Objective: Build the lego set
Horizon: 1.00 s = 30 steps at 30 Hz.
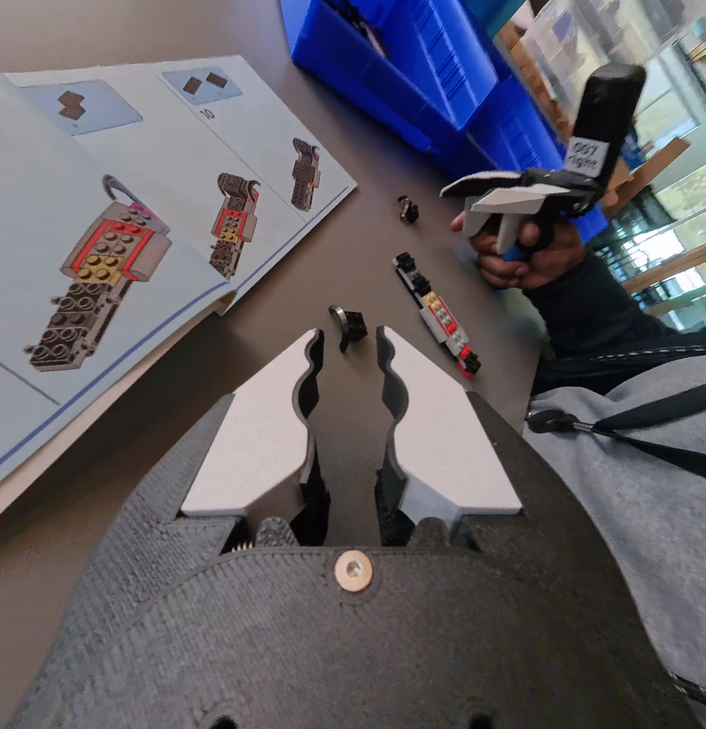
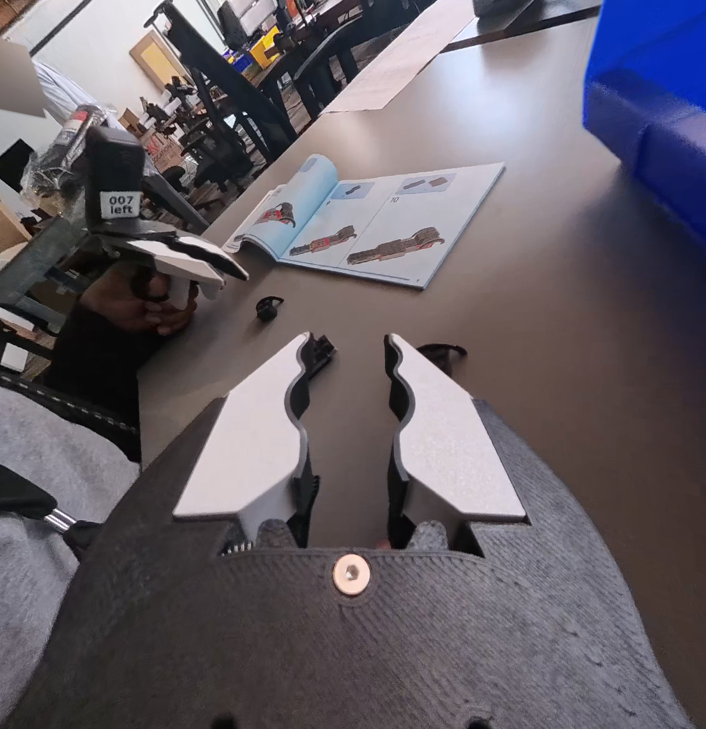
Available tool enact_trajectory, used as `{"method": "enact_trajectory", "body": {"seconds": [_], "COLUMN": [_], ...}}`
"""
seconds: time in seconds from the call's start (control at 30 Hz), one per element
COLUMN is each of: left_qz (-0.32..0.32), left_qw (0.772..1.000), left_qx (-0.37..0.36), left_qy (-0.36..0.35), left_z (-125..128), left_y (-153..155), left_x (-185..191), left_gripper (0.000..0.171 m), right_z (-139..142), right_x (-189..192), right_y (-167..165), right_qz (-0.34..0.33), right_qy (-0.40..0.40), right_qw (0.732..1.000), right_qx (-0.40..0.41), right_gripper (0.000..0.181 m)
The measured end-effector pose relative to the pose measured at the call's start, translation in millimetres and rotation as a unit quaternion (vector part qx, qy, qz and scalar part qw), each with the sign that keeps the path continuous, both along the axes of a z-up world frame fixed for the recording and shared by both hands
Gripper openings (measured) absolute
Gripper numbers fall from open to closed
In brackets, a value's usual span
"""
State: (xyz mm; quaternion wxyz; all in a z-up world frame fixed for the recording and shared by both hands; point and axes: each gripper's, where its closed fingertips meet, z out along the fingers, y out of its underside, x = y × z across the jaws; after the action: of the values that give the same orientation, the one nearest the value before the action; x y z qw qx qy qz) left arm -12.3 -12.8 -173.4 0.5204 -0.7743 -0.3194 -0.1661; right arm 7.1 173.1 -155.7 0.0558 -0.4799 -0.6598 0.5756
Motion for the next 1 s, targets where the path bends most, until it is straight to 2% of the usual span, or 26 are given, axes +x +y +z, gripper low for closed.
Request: {"method": "enact_trajectory", "body": {"seconds": [0.1,0.23,0.4,1.0], "left_qz": [-0.001,-0.004,-0.004,-0.027], "left_qw": [0.999,0.999,0.994,0.994], "left_qx": [-0.045,-0.05,-0.103,-0.102], "left_qy": [0.012,0.007,0.021,0.011], "left_z": [-10,-12,-24,-24], "left_y": [8,26,29,41], "left_x": [1,4,5,22], "left_gripper": [0.026,0.027,0.027,0.022], "right_z": [1,-5,-9,-21], "right_x": [11,26,41,77], "right_y": [-13,-31,-41,-70], "right_qz": [0.014,0.045,0.066,0.148], "right_qy": [0.001,-0.004,-0.013,-0.048], "right_qw": [1.0,0.998,0.997,0.986], "right_qx": [0.003,0.038,0.048,0.065], "right_gripper": [0.039,0.042,0.043,0.044]}}
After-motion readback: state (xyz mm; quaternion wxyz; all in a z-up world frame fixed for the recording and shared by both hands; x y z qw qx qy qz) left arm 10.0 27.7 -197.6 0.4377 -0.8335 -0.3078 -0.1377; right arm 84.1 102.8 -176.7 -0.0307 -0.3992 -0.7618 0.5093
